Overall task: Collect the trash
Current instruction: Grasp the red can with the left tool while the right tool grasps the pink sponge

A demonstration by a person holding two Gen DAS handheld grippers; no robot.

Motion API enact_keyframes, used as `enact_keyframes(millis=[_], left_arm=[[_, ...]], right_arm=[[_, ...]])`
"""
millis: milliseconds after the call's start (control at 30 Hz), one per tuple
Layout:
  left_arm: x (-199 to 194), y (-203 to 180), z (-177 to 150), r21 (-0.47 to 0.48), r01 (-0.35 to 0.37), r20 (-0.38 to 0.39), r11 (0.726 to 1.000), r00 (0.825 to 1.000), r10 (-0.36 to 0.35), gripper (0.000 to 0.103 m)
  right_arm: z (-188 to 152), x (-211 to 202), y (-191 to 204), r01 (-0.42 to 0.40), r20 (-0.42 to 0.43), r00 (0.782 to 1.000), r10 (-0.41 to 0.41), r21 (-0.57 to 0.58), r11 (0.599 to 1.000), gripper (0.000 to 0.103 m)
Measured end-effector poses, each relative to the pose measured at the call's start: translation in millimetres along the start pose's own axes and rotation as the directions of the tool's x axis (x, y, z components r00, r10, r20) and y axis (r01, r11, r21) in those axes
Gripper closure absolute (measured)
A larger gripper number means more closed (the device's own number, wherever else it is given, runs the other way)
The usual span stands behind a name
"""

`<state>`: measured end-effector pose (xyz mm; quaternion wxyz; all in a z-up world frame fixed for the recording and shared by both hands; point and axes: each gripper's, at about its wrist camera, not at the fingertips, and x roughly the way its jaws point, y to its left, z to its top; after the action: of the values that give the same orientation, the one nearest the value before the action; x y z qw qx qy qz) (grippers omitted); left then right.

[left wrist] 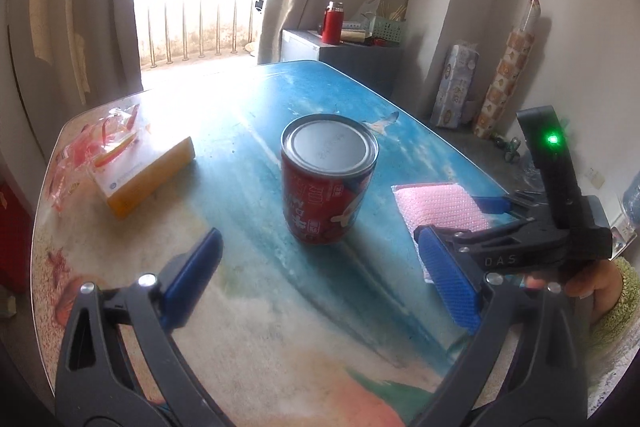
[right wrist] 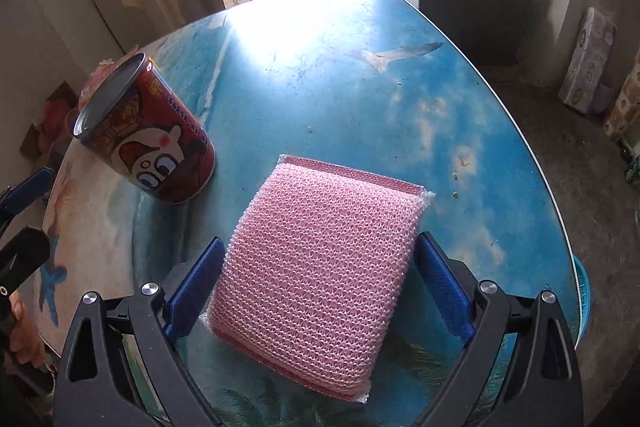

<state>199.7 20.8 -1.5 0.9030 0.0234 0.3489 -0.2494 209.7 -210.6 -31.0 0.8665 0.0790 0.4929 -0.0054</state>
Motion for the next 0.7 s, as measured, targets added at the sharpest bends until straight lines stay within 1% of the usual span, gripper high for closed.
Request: enact_keyframes(millis=[167, 267, 433, 500, 533, 600, 633, 700], left_arm=[[25.0, -7.6, 19.3, 0.024, 0.021, 0.000, 0.999, 1.000, -0.021, 0.009], [41.0, -13.1, 24.6, 0.052, -0.013, -0.011, 0.999, 1.000, 0.014, 0.009], [59.9, -15.3, 30.5, 0.059, -0.048, -0.015, 0.997, 0.999, 0.049, 0.009], [64.1, -17.5, 30.6, 0.069, -0.058, -0.023, 0.996, 0.998, 0.060, 0.018], [67.1, -19.3, 30.0, 0.075, -0.070, -0.036, 0.995, 0.997, 0.073, 0.028], [69.7, -19.3, 29.0, 0.083, -0.106, -0.048, 0.991, 0.993, 0.110, 0.038], [69.3, -19.4, 28.7, 0.085, -0.108, -0.048, 0.991, 0.992, 0.113, 0.041], [65.3, -18.1, 26.7, 0.081, -0.109, -0.051, 0.991, 0.992, 0.113, 0.041]], right_arm=[[-10.2, -5.3, -10.6, -0.016, 0.003, 1.000, 0.016, 0.008, 1.000, 0.017], [-14.7, -6.9, -16.8, -0.016, 0.010, 1.000, 0.015, 0.013, 1.000, 0.019], [-18.1, -9.0, -18.6, -0.030, 0.027, 0.999, 0.030, 0.012, 0.999, 0.021], [-19.4, -9.4, -19.3, -0.030, 0.032, 0.999, 0.030, 0.003, 1.000, 0.022], [-20.0, -9.8, -19.8, -0.032, 0.034, 0.999, 0.031, 0.002, 1.000, 0.023], [-21.4, -10.8, -20.2, -0.038, 0.037, 0.999, 0.038, 0.002, 0.999, 0.023], [-21.4, -10.9, -20.8, -0.041, 0.038, 0.998, 0.040, 0.001, 0.999, 0.024], [-23.0, -11.5, -22.3, -0.044, 0.042, 0.998, 0.044, -0.003, 0.999, 0.024]])
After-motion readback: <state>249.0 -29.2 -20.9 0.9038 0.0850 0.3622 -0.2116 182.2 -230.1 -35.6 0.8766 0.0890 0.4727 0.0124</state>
